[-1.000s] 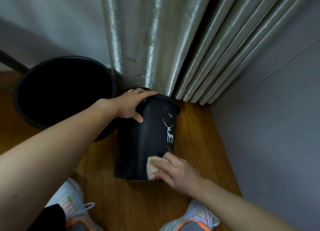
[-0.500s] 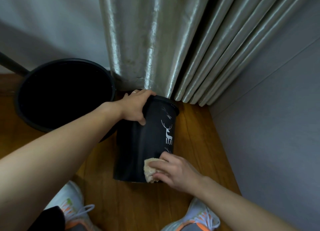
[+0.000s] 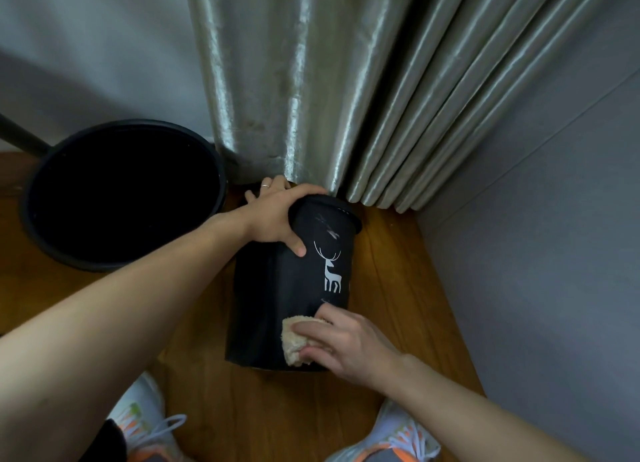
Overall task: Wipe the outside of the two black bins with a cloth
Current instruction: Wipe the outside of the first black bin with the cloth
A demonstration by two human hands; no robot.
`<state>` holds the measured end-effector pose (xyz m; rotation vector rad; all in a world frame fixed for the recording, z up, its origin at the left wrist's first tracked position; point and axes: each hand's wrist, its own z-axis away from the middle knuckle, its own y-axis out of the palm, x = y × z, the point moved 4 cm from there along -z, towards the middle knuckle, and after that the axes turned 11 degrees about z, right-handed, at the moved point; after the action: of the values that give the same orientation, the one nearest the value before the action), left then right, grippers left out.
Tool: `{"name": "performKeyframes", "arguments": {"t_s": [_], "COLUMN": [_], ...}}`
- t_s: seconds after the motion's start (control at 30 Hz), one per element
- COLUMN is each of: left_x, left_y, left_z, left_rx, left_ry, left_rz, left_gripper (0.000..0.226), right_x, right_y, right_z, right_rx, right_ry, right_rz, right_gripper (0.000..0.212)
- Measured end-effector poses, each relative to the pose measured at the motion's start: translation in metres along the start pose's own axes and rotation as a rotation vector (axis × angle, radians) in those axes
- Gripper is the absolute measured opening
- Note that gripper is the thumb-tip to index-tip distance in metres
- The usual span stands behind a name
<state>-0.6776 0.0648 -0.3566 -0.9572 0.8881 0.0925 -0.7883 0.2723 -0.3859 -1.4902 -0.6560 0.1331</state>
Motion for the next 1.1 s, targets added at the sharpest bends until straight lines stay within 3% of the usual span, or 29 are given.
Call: {"name": "performKeyframes", "arguments": {"t_s": [0.33,0.57,0.83,1.1], "left_x": [0.012,0.013,0.019,0.012], "left_y": [0.002,0.002,0.002,0.004], "left_z": [-0.002,0.0,0.001,0.002], "left_rx": [0.058,0.086,0.076,0.072], "left_ry": [0.026,0.037,0.045,0.038], "left_rz": [0.018,-0.006,-0.021,-0.068], "left_gripper": [0.114,0.113,0.113,0.114], "right_x": [-0.012,-0.062,-0.038,-0.067], "right_y": [-0.009,-0.04,-0.025,-0.044], "right_z": [-0.008,-0.057,-0.034,-0.097], "right_rx": [0.014,-0.122,-0.058,-0.171], "right_ry": [-0.066,0.426,0.221,0.586], "right_rz": [0.073,0.041,0.02,0.028], "right_gripper": [0.032,0.039,0.039,0.04]}}
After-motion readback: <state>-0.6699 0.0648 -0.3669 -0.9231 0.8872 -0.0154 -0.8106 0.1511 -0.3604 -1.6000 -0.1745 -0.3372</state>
